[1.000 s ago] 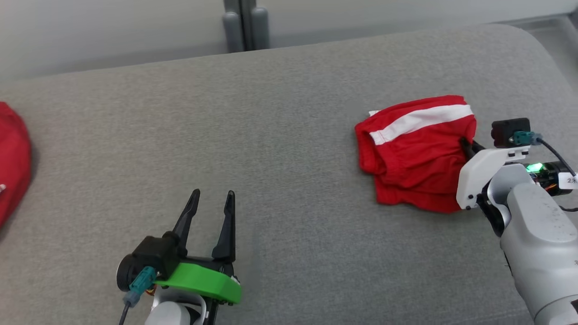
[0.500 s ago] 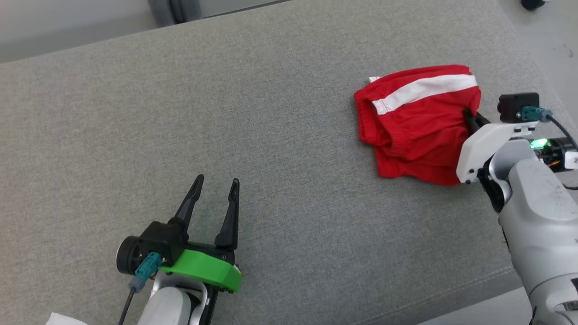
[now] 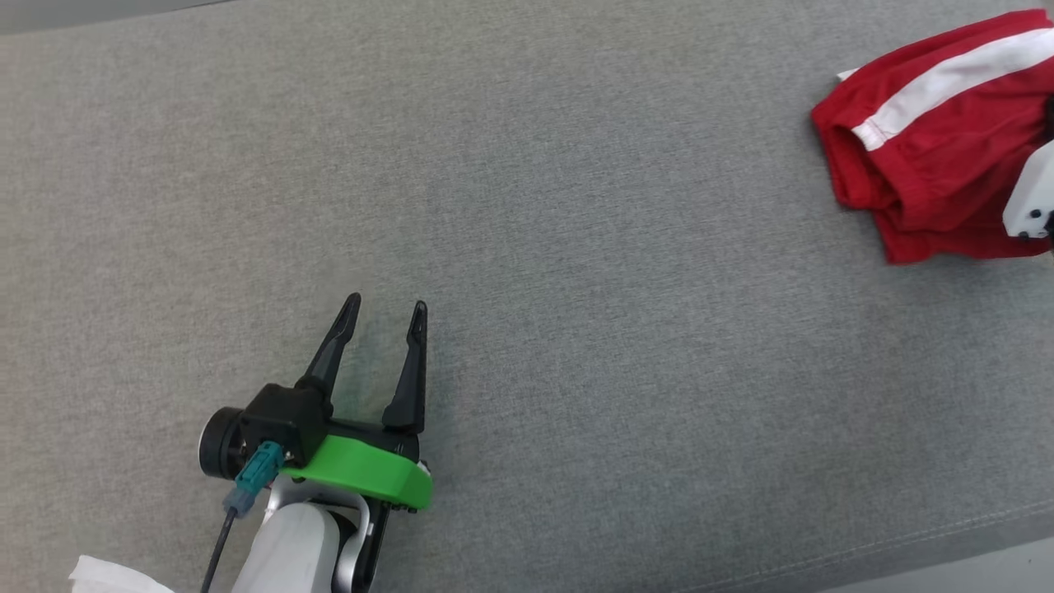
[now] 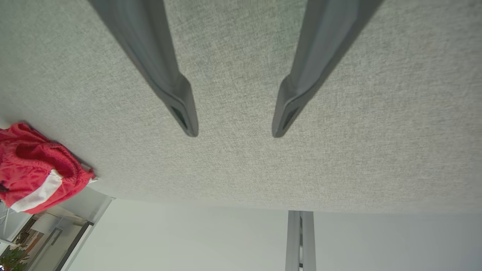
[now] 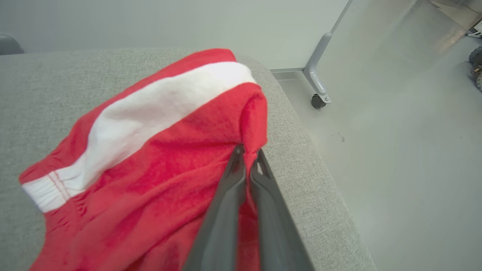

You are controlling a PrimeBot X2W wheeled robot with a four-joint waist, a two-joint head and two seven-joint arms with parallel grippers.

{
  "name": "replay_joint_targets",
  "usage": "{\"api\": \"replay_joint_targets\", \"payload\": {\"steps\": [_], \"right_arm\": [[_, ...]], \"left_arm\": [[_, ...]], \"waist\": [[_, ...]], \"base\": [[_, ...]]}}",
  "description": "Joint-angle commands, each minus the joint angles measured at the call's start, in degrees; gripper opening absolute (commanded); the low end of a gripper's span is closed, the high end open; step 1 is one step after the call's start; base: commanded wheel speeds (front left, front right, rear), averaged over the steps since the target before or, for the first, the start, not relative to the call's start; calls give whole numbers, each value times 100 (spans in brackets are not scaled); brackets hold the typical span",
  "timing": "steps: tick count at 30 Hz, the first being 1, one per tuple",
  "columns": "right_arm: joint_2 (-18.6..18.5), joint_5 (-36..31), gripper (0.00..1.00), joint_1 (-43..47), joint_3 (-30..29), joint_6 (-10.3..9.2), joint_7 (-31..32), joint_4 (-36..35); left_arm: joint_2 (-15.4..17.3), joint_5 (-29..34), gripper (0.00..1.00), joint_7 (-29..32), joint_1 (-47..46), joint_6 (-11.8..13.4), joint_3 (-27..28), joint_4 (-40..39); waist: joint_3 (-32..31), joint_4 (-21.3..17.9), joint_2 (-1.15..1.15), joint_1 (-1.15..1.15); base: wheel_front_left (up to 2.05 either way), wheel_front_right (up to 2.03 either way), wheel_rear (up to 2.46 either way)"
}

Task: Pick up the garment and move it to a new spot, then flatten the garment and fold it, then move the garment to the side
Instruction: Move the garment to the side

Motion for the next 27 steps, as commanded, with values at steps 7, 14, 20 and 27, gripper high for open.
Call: {"api": "replay_joint_targets", "payload": {"steps": [7, 14, 20, 27], "right_arm": [[-164, -507, 100, 33, -663, -9, -56, 209], [44, -910, 100, 98, -933, -9, -283, 186], [361, -1048, 100, 81, -670, -9, -649, 213], [847, -955, 100, 268, -149, -9, -1114, 260]], "left_arm": [[26, -69, 100, -1, -84, -33, 18, -10], [26, -124, 100, -1, 13, -36, 34, 19], [26, -189, 100, -1, 162, -30, 104, 81], [25, -278, 100, -1, 378, 55, 342, 181]], "waist": [[88, 285, 0, 0], [-224, 278, 0, 0], [-668, 290, 0, 0], [-1332, 393, 0, 0]], "base": [[0, 0, 0], [0, 0, 0], [0, 0, 0], [0, 0, 0]]}}
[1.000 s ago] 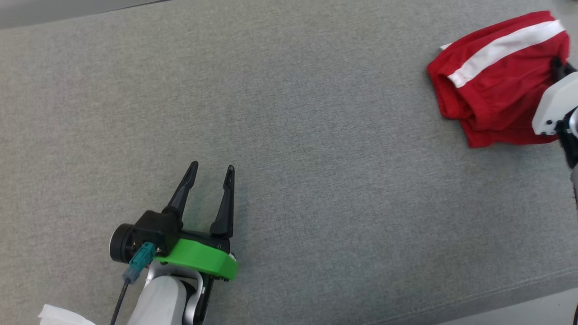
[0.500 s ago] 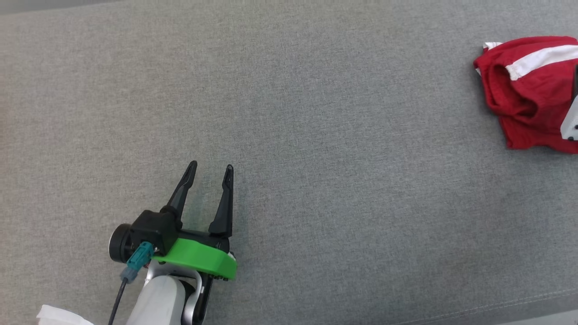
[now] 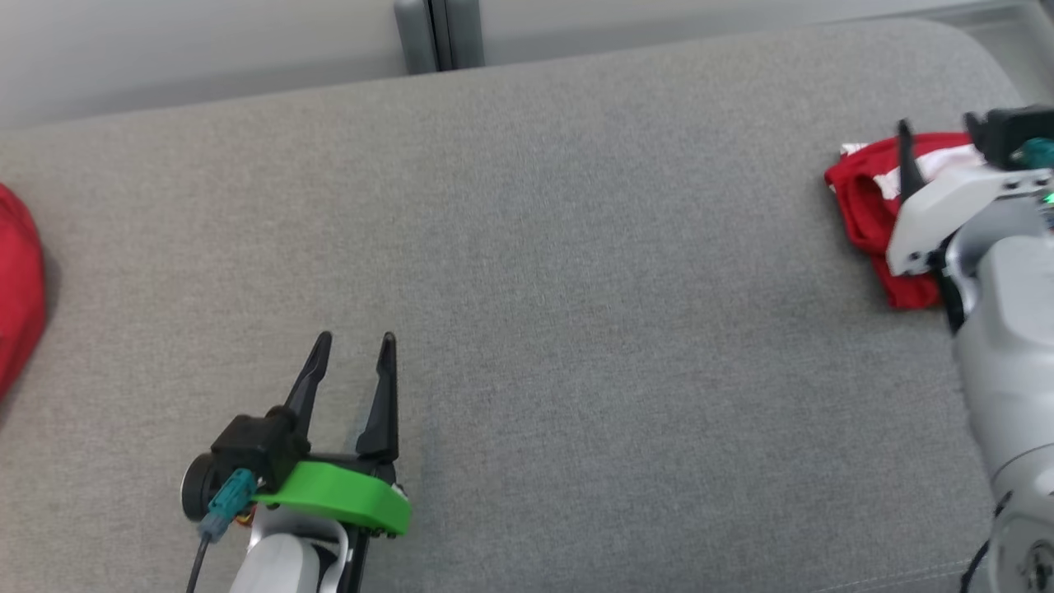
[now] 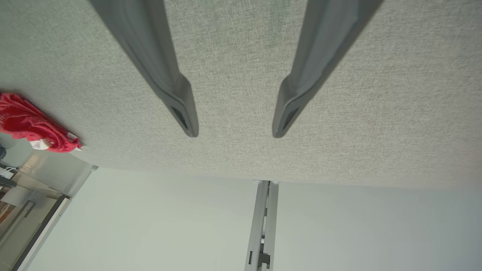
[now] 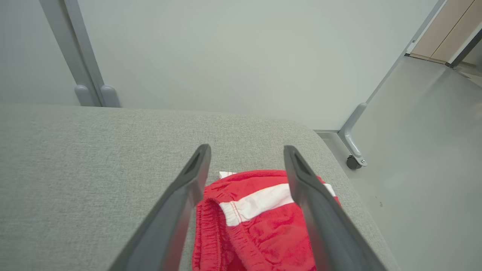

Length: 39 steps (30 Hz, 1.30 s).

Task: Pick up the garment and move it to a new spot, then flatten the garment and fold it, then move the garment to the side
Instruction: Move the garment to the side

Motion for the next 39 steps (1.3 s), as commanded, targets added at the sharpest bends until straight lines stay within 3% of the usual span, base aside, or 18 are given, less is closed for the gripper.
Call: {"api": "replay_joint_targets", "payload": {"steps": [1, 8, 21, 30, 39], "right_arm": [[106, 79, 100, 181, 114, -9, -92, 9], [600, 532, 100, 754, 706, -9, -240, -283], [827, 1887, 100, 3021, 1680, -9, -247, -2444], [833, 2298, 100, 4493, 1788, -9, -248, -3706], [836, 2391, 100, 4902, 1680, -9, -248, -4057]], "left_arm": [[24, -43, 100, -1, 138, 40, 84, 34], [22, -122, 100, -1, 502, 113, 374, 163], [22, -271, 100, -1, 1087, 210, 607, 187], [22, -338, 100, -1, 1287, 218, 545, 161], [23, -389, 100, -1, 1285, 220, 437, 219]], "waist": [[-482, 108, 0, 0], [-992, 325, 0, 0], [-1296, 653, 0, 0], [-1371, 628, 0, 0], [-1364, 529, 0, 0]], "base": [[0, 0, 0], [0, 0, 0], [0, 0, 0], [0, 0, 0], [0, 0, 0]]}}
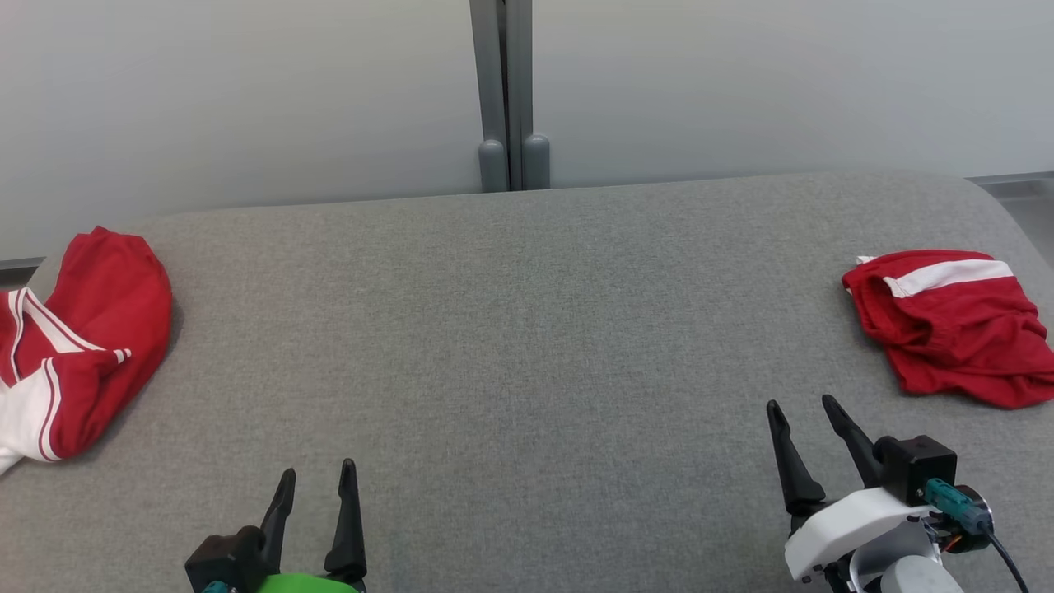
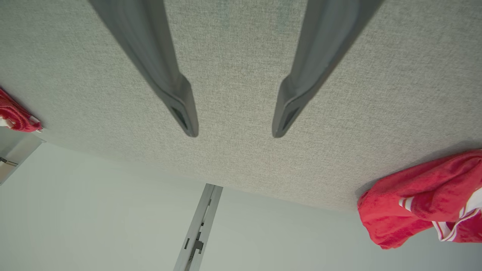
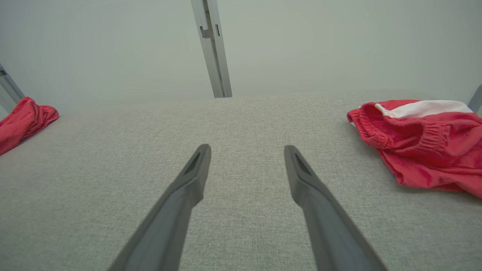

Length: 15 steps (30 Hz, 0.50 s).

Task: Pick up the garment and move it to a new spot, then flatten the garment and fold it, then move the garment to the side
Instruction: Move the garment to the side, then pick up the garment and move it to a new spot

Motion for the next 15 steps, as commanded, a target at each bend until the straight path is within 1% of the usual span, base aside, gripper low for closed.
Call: {"api": "replay_joint_targets", "payload": {"steps": [1, 12, 15], "right_arm": [[-21, -12, 100, 68, 23, -9, -25, -39], [-22, 11, 100, 121, 30, -9, -26, -58], [-21, 23, 100, 155, -22, -9, -26, -66]], "left_arm": [[22, -30, 100, -1, 26, 17, -15, 14], [22, -25, 100, -1, -35, -16, -69, 41], [22, -10, 100, -1, -67, -25, -112, 75]], "waist": [[1, -15, 0, 0], [-17, 19, 0, 0], [-38, 134, 0, 0]], "base": [[0, 0, 0], [0, 0, 0], [0, 0, 0]]}}
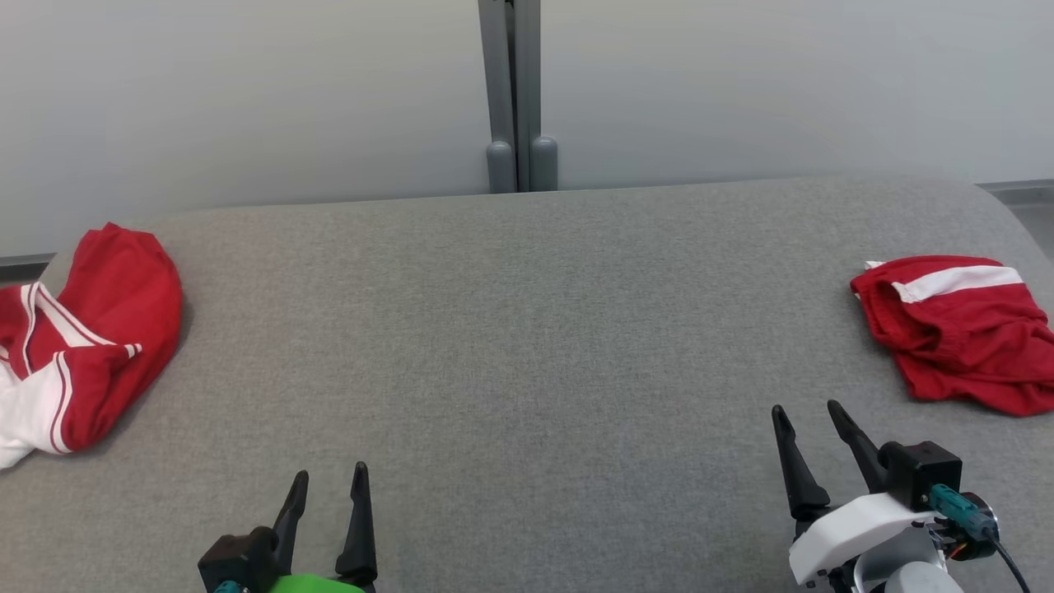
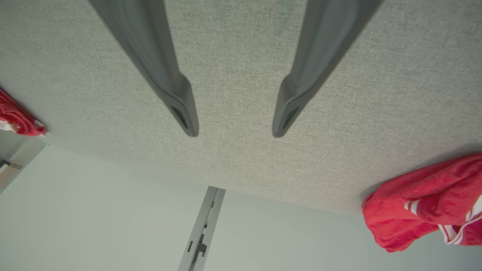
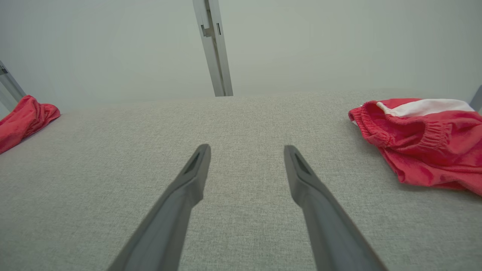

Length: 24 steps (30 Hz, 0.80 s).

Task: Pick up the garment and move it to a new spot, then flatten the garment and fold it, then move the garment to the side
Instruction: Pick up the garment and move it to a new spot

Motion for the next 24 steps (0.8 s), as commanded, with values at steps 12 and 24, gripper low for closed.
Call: {"api": "replay_joint_targets", "payload": {"steps": [12, 24], "right_arm": [[-20, 142, 100, 192, -6, -9, -26, -117], [-23, 269, 100, -11, 468, -9, -26, -65]], "left_arm": [[25, 274, 100, -1, -120, -49, 97, -21], [20, 332, 100, -1, 70, -66, 415, -339]], "waist": [[-141, 1697, 0, 0], [21, 2567, 0, 0]], "base": [[0, 0, 0], [0, 0, 0]]}}
